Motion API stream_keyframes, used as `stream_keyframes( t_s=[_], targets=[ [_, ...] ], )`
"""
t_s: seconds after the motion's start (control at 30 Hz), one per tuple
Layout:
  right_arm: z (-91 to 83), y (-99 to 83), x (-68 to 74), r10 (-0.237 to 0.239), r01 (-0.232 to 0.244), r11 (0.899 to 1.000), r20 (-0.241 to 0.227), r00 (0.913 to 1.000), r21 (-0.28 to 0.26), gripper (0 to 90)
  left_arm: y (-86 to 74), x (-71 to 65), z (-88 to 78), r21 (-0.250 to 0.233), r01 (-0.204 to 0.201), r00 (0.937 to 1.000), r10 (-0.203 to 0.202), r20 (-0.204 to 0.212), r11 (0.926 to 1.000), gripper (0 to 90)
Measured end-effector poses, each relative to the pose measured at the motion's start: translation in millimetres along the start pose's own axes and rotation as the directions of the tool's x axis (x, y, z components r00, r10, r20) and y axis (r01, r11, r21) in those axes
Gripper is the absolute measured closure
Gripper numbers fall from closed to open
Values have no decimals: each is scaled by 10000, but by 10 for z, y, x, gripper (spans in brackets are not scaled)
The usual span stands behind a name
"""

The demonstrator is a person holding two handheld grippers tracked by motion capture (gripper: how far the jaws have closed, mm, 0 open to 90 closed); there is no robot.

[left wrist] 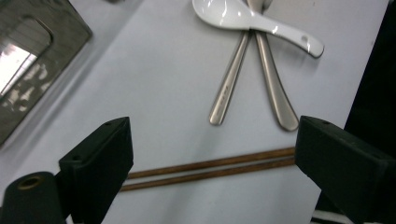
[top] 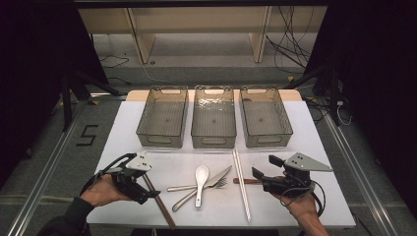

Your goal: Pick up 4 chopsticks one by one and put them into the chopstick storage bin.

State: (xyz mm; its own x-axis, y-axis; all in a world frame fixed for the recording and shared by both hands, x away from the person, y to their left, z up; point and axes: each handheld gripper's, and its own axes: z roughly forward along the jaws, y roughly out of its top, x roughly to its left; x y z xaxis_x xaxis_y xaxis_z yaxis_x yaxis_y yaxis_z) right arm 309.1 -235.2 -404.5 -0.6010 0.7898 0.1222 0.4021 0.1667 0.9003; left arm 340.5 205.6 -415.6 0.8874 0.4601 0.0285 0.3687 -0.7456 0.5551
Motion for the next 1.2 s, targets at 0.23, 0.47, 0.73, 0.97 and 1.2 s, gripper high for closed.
stream_keyframes(
  t_s=[0.23,0.47,0.73,0.97,1.2],
  targets=[
    [-4,1,-10,38,-38,10000,-35,10000,-8,261,-68,-40,123,1063,-723,9962,666,558,9917,160],
    [-2,-2,-8,46,-46,10000,-23,10000,79,262,-118,-43,215,1635,-1327,9892,1203,837,9776,194],
    [14,-1,-9,102,-102,9998,-24,9999,153,262,-147,-12,337,1971,-1731,9831,1571,941,9650,228],
    [7,-4,-8,81,-81,9998,17,10000,168,264,-140,-10,377,2007,-2173,9736,1972,1153,9553,308],
    [14,-4,-9,83,-83,9997,4,10000,231,264,-140,-8,415,2144,-2435,9662,2173,1387,9459,317]
  ],
)
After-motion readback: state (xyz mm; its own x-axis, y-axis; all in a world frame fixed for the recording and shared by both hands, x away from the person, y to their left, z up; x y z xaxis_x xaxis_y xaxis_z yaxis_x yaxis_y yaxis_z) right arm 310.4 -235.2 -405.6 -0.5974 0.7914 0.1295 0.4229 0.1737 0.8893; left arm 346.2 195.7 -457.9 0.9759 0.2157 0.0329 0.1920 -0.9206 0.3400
